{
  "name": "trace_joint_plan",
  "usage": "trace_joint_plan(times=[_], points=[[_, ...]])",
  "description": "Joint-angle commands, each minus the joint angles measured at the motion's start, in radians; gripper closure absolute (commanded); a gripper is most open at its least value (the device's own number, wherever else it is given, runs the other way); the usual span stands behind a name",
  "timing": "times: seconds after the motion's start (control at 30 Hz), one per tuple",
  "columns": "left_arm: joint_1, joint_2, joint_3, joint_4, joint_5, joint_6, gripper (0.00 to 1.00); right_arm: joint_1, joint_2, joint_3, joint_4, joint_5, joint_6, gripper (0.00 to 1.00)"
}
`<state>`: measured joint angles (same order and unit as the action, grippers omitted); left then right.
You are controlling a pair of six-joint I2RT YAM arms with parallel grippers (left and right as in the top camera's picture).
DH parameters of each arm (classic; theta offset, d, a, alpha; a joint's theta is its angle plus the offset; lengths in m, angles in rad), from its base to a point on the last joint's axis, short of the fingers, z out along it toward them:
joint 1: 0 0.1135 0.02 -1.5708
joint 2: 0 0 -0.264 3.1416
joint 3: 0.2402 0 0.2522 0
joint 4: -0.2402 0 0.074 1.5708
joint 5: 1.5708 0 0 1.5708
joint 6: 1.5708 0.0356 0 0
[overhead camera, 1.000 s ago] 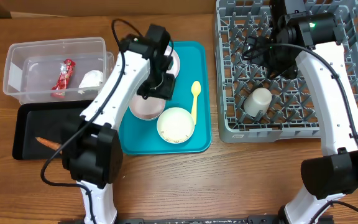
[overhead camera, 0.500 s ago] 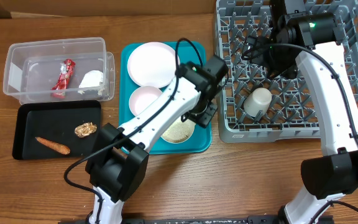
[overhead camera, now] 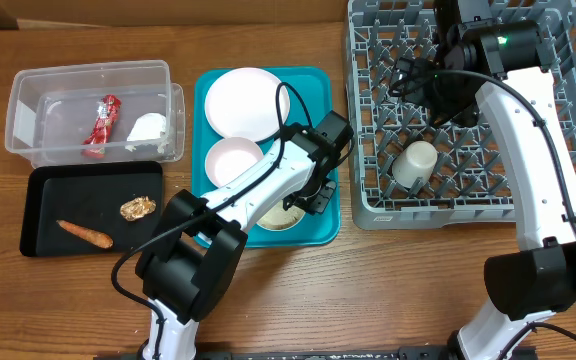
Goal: Sort waste into correct bins and load items into the dishwasher
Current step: 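Reach the left gripper to the white bowl of rice and grasp it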
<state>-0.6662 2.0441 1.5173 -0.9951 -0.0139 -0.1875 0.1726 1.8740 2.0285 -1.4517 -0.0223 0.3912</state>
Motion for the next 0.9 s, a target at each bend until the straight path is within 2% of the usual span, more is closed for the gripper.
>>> trace_joint_plan(times=[0.0,0.1,0.33,0.47,0.7,0.87], points=[[-0.002,-0.016,-0.013,0.008,-0.019,0.001,0.81,0.007,-0.009,-0.002,0.000,-0.006,-0.006,0.00],[-0.002,-0.016,-0.012,0.005,-0.019,-0.001,0.96,0.007,-0.009,-0.002,-0.002,-0.006,-0.006,0.00],[-0.002,-0.016,-0.006,-0.034,-0.009,-0.031,0.96,0.007,-0.009,-0.002,-0.002,-0.006,-0.006,0.00],[-0.002,-0.016,0.041,-0.113,0.018,-0.063,0.96,0.007,-0.009,-0.002,0.000,-0.006,-0.006,0.00],[0.013,-0.019,0.330,-0.385,0.026,-0.124,0.96,0.006,-0.009,-0.002,0.000,-0.005,-0.006,0.00],[0.057,-0.047,0.497,-0.510,0.040,-0.132,0.96,0.007,-0.009,-0.002,-0.003,-0.006,-0.027,0.00]])
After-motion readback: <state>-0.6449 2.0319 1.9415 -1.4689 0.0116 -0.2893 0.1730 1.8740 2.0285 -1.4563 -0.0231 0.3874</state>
